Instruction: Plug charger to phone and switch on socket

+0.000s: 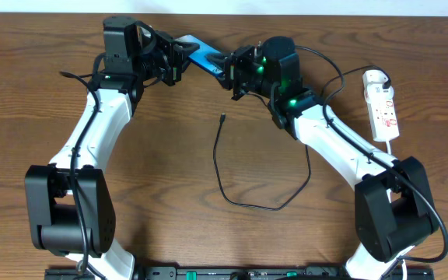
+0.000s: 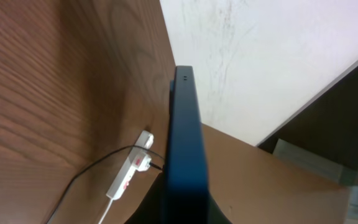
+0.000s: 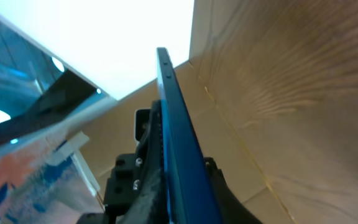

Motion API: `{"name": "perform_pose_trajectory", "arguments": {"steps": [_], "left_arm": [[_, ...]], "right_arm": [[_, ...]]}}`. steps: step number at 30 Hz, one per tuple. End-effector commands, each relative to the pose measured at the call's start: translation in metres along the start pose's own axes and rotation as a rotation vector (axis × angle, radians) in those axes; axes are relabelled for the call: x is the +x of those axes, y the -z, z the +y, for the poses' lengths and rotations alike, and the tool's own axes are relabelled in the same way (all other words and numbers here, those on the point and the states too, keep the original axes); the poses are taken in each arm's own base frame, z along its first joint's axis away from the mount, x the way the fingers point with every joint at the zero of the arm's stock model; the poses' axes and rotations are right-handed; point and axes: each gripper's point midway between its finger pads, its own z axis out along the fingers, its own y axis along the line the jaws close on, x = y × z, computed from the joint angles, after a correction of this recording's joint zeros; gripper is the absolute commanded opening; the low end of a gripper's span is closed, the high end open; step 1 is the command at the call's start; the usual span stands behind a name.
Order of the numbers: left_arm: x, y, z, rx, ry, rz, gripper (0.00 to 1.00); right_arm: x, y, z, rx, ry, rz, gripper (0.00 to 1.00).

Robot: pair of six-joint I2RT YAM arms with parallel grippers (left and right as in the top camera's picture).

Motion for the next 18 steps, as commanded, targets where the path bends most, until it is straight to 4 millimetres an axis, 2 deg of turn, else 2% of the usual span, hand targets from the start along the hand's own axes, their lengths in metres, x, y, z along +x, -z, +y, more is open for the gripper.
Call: {"name": "perform_pose_trajectory", "arguments": {"steps": [1, 4, 13, 18], "left_arm": [[0.0, 0.0, -0.01, 0.022, -0.058, -0.013, 0.07], [-0.001, 0.001, -0.01, 0.022, -0.098, -0.016, 0.07], [-0.014, 0.01, -0.001, -0.01, -0.131, -0.037, 0.08], [-0.025, 0.019, 0.013, -0.054, -0.162, -0.051, 0.07]], "right_arm": [[0.015, -0.003, 0.002, 0.0, 0.034, 0.035, 0.32], [0.012, -0.002, 0.003, -0.003, 0.039, 0.028, 0.4], [-0.007, 0.006, 0.007, -0.008, 0.154, -0.005, 0.55], [-0.036, 0.017, -0.014, 0.093, 0.234, -0.062, 0.61]]}}
